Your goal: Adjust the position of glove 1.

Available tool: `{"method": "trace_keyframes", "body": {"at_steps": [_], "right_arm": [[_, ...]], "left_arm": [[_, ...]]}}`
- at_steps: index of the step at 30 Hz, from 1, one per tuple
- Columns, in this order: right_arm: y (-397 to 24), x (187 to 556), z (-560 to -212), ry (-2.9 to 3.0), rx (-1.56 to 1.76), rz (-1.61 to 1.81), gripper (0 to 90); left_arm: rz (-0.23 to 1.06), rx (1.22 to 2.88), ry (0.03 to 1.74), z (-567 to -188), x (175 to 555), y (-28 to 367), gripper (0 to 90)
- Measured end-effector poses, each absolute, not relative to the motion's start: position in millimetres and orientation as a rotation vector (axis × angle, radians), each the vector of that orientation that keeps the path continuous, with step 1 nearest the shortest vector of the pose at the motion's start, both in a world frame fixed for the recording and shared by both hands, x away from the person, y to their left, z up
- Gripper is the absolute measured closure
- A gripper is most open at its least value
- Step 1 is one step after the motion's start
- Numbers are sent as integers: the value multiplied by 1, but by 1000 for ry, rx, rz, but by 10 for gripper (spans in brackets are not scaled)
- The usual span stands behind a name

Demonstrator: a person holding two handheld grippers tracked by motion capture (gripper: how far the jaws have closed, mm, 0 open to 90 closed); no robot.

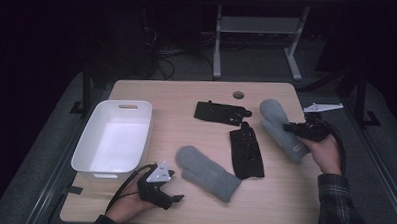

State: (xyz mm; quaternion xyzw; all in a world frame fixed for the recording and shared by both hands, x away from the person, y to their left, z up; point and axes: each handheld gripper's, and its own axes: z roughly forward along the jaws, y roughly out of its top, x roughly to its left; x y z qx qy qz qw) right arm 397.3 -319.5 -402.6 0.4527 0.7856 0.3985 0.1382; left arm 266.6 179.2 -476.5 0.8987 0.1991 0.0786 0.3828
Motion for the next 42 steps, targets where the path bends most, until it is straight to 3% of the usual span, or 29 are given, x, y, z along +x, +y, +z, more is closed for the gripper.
{"method": "trace_keyframes", "body": {"at_steps": [14,42], "right_arm": [[-270,368,-379,2389,1195,1223,869],[-126,327,-390,2698,894,1330,875]], "left_arm": [[205,2298,503,-476,267,180,126],[204,2292,506,-476,267,179,125]]}}
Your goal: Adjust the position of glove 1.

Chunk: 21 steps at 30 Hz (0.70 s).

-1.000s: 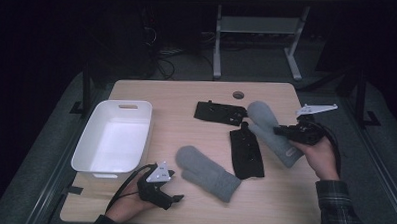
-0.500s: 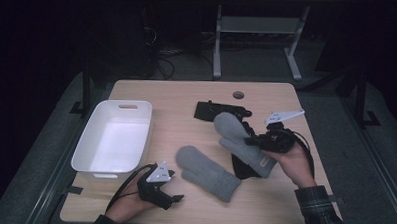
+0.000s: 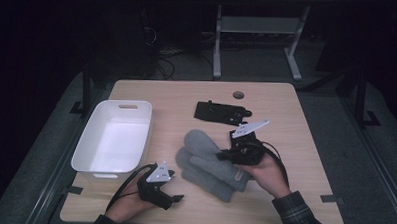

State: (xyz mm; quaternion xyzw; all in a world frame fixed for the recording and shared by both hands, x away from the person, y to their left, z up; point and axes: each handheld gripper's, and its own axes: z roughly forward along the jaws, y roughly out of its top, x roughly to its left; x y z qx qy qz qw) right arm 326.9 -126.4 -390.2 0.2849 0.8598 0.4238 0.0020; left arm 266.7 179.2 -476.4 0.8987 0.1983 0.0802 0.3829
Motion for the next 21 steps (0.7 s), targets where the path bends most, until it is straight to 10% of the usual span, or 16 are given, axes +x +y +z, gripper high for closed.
{"method": "trace_keyframes", "body": {"at_steps": [21], "right_arm": [[-95,320,-412,2748,935,1281,872]], "left_arm": [[207,2300,497,-476,267,180,125]]}}
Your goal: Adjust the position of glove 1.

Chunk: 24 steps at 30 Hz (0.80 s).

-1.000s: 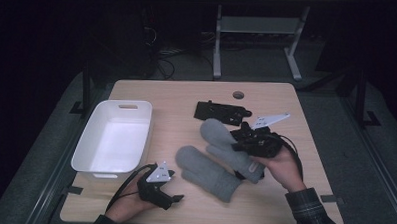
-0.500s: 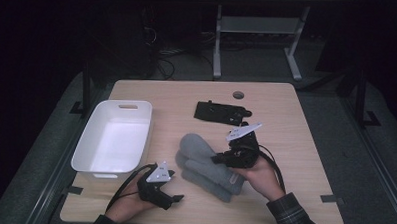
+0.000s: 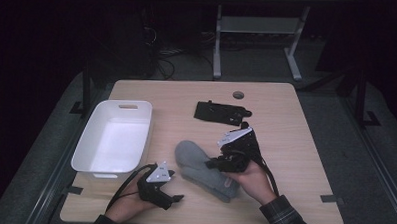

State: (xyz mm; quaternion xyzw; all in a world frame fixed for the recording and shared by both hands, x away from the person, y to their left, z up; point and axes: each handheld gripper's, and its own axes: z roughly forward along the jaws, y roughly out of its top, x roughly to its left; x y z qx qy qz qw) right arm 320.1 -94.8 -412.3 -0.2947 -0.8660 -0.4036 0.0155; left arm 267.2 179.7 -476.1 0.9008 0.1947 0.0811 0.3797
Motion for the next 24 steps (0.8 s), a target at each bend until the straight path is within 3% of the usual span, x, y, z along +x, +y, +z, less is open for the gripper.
{"method": "trace_keyframes", "body": {"at_steps": [4,5,6,8,11,15,18,23,24], "right_arm": [[-92,321,-418,-2707,-911,-1221,843],[-92,322,-420,-2706,-906,-1223,815],[-93,323,-420,-2702,-902,-1226,716],[-94,322,-416,-2691,-895,-1259,644],[-97,322,-411,-2696,-875,-1281,597],[-111,322,-400,-2705,-852,-1338,658],[-132,324,-394,-2725,-867,-1350,775],[-159,323,-397,-2775,-908,-1320,896],[-159,323,-397,-2775,-908,-1320,896]], "left_arm": [[210,2302,500,-476,267,180,125],[211,2303,498,-476,267,180,125],[211,2303,498,-476,267,180,125],[206,2294,505,-476,267,179,126],[206,2294,504,-476,267,179,125],[206,2309,506,-475,267,178,125],[212,2324,529,-473,268,176,164],[183,2316,605,-464,269,180,499],[174,2314,620,-463,270,181,499]]}}
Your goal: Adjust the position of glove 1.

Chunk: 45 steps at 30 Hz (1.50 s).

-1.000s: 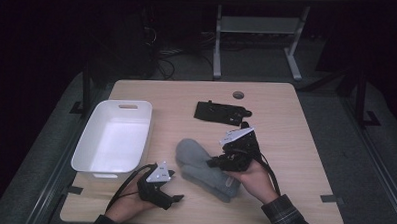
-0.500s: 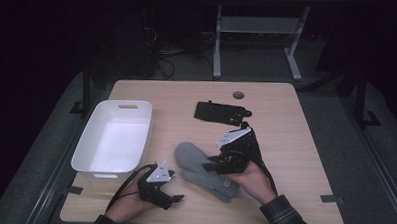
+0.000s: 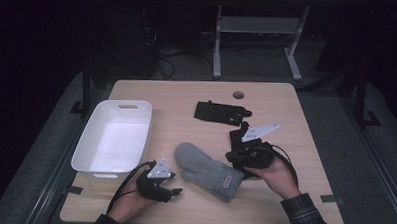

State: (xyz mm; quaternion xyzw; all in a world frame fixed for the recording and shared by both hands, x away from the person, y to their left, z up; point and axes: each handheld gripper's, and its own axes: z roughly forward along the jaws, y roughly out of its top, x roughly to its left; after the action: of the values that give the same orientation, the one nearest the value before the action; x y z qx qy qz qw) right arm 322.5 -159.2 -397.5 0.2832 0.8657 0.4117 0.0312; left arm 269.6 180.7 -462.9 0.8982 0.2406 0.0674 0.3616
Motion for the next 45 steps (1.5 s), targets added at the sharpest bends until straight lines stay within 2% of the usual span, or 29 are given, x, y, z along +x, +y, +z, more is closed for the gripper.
{"method": "trace_keyframes", "body": {"at_steps": [1,2,3,4,5,6,8,14,19,33,45], "right_arm": [[-167,322,-403,2673,894,1243,899],[-167,322,-403,2673,894,1243,899],[-170,321,-406,2683,904,1221,899],[-172,321,-409,2694,891,1203,899],[-174,321,-415,2708,892,1181,899],[-175,322,-418,2711,891,1173,899],[-174,324,-423,2726,899,1159,899],[-165,330,-436,2778,855,1108,899],[-162,331,-445,2823,826,1070,899],[-150,319,-453,2911,783,1032,900],[-140,307,-452,2924,749,1074,900]], "left_arm": [[158,2316,640,-459,269,179,659],[158,2316,640,-459,269,179,710],[146,2322,646,-456,268,178,710],[137,2308,654,-455,267,176,773],[114,2288,642,-450,263,171,871],[114,2288,642,-450,263,171,888],[53,2250,616,-446,259,160,892],[16,2270,555,-450,259,129,882],[40,2317,553,-456,265,116,879],[113,2319,648,-457,287,125,860],[127,2332,688,-456,307,126,858]]}}
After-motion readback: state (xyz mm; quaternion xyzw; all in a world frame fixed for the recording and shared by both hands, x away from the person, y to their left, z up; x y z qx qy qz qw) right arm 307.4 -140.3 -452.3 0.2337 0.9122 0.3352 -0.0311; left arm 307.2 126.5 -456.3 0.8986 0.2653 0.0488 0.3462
